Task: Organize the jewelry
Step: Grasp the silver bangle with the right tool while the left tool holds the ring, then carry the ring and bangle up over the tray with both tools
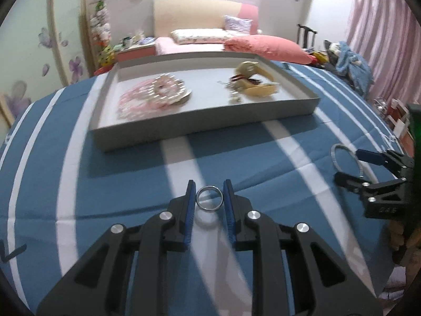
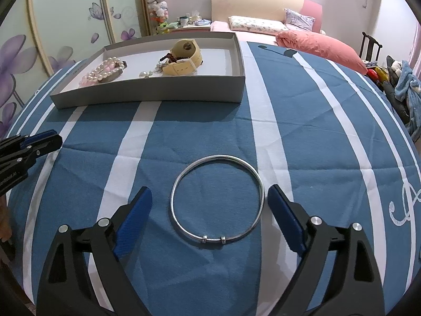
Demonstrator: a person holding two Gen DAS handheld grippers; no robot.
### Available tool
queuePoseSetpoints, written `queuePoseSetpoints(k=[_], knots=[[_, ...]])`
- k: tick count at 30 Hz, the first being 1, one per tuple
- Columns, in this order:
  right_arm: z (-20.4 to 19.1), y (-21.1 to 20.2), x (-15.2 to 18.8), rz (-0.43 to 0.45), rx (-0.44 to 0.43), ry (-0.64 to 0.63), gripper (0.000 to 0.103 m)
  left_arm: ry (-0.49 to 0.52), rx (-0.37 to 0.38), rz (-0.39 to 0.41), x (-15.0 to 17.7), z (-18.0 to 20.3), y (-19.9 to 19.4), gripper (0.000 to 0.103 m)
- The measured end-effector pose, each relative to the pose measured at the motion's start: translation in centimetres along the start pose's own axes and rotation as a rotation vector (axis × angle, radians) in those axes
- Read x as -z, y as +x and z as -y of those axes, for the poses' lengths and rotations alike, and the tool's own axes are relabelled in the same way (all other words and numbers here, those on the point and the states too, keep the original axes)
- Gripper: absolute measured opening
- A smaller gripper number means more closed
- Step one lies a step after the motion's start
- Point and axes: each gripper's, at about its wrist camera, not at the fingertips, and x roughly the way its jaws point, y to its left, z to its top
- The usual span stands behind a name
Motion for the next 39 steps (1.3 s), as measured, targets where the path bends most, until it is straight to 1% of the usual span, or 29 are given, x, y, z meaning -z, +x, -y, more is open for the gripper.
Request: queuePoseSetpoints(k=[4,6,7,8,9,19,23,31,34,39], knots=[[0.2,0.0,-0.2,-0.001,0.002,0.0,0.089,-0.051,-0.016,-0.024,0.2,-1.2,0.2,0.022],[0.2,0.0,-0.2,-0.001,0.001,-0.001,0.089,-0.044,-0.029,-0.026,0.2,-1.2,0.3,0.022],[0.2,-0.1,-0.2,0.003,-0.003,-0.004,0.086,-0.04,-0.035,-0.027,0.2,-1.1,0.2,0.022],[0.1,-0.2,-0.2,0.009,-0.008,-0.007,0.077,-0.035,-0.04,-0.028,0.2,-1.1,0.2,0.022],[0.0,-0.3,-0.2,0.016,-0.013,-0.009,0.071,-0.033,-0.042,-0.028,0.2,-1.0,0.2,0.022],[0.0,-0.4,-0.1,0.021,-0.018,-0.005,0.07,-0.038,-0.039,-0.029,0.2,-1.2,0.2,0.022],[0.0,-0.6,0.0,0.031,-0.045,0.014,0.07,-0.046,-0.037,-0.028,0.2,-1.2,0.2,0.022],[0.0,-1.7,-0.4,0.104,-0.076,0.04,0.07,-0.084,-0.021,-0.018,0.3,-1.5,-0.1,0.022],[0.0,-2.1,-0.7,0.135,-0.087,0.057,0.07,-0.095,-0.025,0.008,0.3,-1.6,-0.6,0.022],[-0.3,-3.4,-1.8,0.225,-0.095,0.074,0.07,-0.089,-0.041,0.102,0.1,-1.1,-2.2,0.022]])
